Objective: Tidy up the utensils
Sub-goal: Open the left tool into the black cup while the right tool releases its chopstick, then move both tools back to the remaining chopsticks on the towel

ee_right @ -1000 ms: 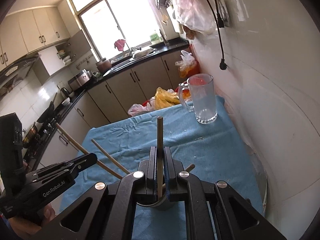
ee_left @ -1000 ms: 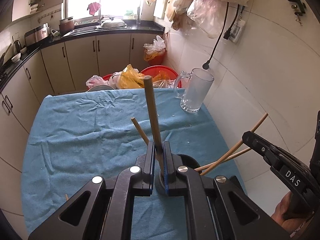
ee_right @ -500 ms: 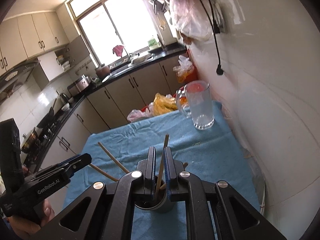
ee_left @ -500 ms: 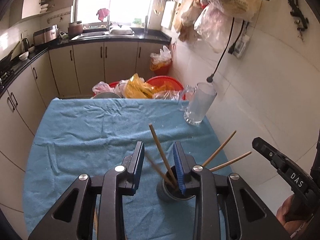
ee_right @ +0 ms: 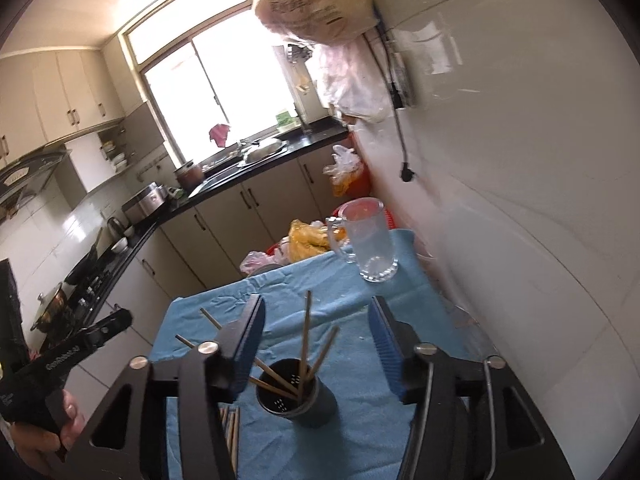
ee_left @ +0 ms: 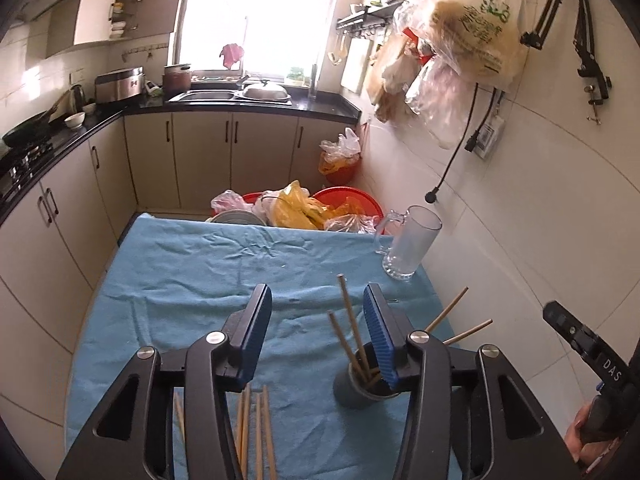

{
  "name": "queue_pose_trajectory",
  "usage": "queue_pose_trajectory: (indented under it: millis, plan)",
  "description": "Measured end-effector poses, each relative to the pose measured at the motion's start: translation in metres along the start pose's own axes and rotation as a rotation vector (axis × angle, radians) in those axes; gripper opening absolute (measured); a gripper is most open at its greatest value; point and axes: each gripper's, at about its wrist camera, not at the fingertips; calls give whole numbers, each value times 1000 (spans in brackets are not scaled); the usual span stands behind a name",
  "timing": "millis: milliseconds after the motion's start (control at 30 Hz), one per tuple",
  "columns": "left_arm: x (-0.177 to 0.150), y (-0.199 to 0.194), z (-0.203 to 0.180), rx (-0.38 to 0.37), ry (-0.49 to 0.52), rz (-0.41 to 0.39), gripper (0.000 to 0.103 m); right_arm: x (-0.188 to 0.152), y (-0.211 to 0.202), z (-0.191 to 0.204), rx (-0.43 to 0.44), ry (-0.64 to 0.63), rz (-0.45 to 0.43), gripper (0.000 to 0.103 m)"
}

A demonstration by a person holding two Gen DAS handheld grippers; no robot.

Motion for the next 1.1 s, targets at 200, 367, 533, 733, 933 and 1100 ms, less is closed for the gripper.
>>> queue_pose_trajectory:
  millis: [200,367,533,733,933,1100]
  plan:
    - [-15,-12,21,27,-38,13,47,-20,-2,-6,-41,15,43,66]
    - [-33,-19,41,56,-62,34,50,-41,2,-1,-53,6,102,69]
    - [-56,-23,67,86,-121,68,50,-72,13,19,-41,-60,190,70]
    - [-91,-27,100,120,-193,124,50,-99,25,46,10,-155,278,70]
    - [-132,-29,136,171,-285,196,50,-115,36,58,14,-187,332,70]
    - [-162,-24,161,201,-332,266,50,-127,38,68,16,-212,363,70]
Point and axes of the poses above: each gripper's, at about its wrist camera, not at the fingertips, and y roughly the way its jaws point, z to its left, x to its top, and after that the axes turned 12 degrees about -x, right-handed
